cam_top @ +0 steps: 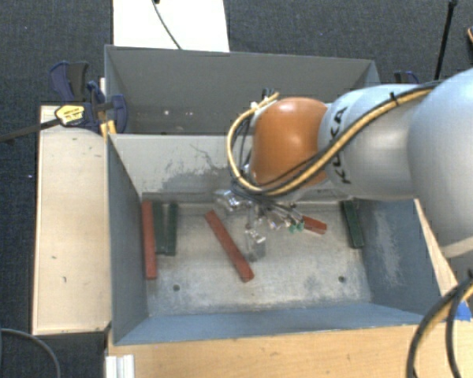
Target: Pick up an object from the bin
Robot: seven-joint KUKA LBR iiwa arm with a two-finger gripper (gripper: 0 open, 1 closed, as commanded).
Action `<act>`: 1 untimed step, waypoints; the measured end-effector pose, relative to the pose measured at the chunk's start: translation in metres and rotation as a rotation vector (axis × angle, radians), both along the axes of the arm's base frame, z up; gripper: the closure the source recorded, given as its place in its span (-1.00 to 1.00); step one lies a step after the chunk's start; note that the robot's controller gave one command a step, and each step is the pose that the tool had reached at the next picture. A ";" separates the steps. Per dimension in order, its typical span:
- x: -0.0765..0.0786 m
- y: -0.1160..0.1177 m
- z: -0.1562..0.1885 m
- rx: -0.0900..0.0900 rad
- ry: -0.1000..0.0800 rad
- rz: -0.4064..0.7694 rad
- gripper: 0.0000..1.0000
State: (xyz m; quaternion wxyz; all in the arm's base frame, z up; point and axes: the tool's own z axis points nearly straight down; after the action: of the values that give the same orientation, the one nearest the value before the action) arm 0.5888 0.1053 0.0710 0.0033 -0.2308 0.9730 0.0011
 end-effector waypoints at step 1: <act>-0.026 0.077 0.032 0.005 -0.001 -0.204 -1.00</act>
Offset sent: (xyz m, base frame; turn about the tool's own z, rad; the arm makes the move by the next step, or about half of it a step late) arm -0.0269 0.0727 0.0298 0.2076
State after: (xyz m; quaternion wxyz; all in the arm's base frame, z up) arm 0.5624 0.1821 0.1025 0.0042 -0.1307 0.9914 0.0029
